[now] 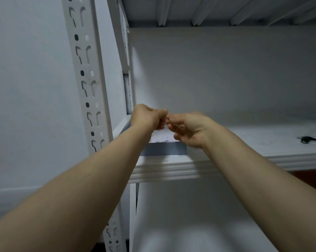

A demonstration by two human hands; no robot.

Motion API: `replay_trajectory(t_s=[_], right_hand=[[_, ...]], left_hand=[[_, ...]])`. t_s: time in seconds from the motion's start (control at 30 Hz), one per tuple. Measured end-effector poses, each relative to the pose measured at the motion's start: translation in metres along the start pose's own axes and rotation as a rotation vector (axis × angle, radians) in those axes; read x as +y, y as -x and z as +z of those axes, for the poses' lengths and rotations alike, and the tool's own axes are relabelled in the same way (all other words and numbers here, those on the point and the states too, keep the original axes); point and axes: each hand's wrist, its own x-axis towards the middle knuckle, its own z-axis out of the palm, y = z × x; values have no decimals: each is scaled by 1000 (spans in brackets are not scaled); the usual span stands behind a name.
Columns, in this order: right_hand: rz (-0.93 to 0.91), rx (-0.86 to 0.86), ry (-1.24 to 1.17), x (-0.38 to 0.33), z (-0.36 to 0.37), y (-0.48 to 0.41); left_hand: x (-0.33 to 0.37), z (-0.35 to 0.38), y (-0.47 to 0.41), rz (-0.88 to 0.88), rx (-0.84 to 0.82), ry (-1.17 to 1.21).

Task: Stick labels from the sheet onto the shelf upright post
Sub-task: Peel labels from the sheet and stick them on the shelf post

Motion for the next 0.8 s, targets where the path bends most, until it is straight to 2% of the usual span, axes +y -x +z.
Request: replay_trajectory(t_s=[0.23,0.4,0.63,0.8], right_hand=[[-240,186,379,-1,-14,-8],[-196,193,437,1,-16,-19],[-103,156,328,6,-22,-28],[-109,157,315,7,-23,-32]], left_hand=[[-2,4,-4,119,-30,-438],[-9,4,-4,159,-16,-676],[-16,-5,-12,104,-150,-711],[-23,-10,-13,122,-138,-515]])
